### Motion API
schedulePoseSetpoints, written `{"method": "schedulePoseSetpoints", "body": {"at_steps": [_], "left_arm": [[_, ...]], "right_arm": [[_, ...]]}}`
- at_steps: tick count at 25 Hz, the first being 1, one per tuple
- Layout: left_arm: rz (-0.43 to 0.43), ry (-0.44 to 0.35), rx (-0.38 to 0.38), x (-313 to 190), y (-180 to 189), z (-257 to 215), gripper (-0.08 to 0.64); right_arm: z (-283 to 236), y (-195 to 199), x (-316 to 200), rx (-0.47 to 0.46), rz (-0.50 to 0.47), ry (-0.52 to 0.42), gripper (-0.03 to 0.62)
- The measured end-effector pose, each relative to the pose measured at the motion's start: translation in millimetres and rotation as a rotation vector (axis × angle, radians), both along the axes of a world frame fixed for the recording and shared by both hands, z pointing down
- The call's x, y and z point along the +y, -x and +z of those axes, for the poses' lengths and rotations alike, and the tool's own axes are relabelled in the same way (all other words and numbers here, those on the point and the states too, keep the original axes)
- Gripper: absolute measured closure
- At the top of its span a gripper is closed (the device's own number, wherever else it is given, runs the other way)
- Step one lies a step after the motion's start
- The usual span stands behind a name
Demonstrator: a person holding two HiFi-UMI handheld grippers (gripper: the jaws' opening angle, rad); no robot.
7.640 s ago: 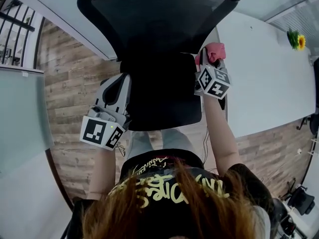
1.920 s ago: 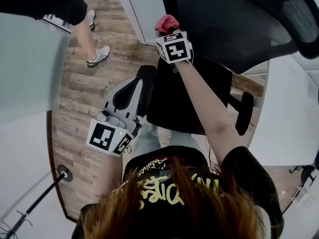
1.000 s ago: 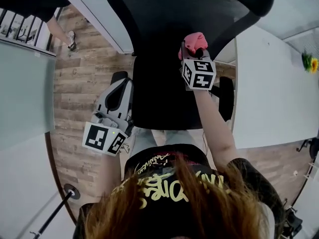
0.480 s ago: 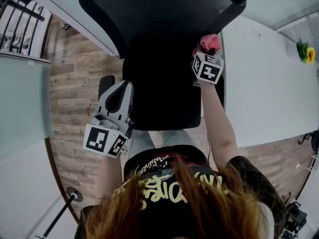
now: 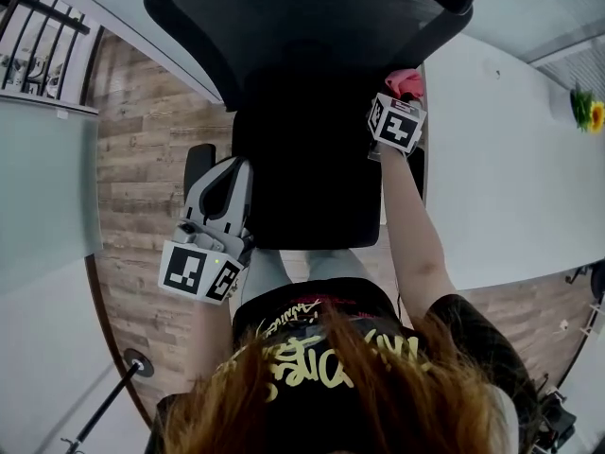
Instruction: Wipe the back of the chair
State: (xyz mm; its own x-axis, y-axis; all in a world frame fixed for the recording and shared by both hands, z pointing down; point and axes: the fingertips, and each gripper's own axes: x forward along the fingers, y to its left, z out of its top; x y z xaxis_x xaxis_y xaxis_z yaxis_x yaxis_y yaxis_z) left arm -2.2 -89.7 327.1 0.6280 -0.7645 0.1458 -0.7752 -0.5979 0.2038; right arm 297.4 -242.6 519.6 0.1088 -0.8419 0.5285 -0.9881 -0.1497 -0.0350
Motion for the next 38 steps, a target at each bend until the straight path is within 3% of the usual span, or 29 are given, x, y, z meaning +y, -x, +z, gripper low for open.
{"method": "schedulePoseSetpoints", "body": {"at_steps": [12, 38], "left_arm": [[0.002, 0.015, 0.002, -4.4, -1.1, 8.2, 0.568], [-0.032, 0.046, 0.035, -7.4, 36.2, 20.9, 0.568]], "right_arm": [[3.0, 8.7, -6.1, 0.006, 0.014, 0.015, 0.528], [-2.2, 105.3, -29.3, 0.001, -0.108, 0.019, 0.528]]}}
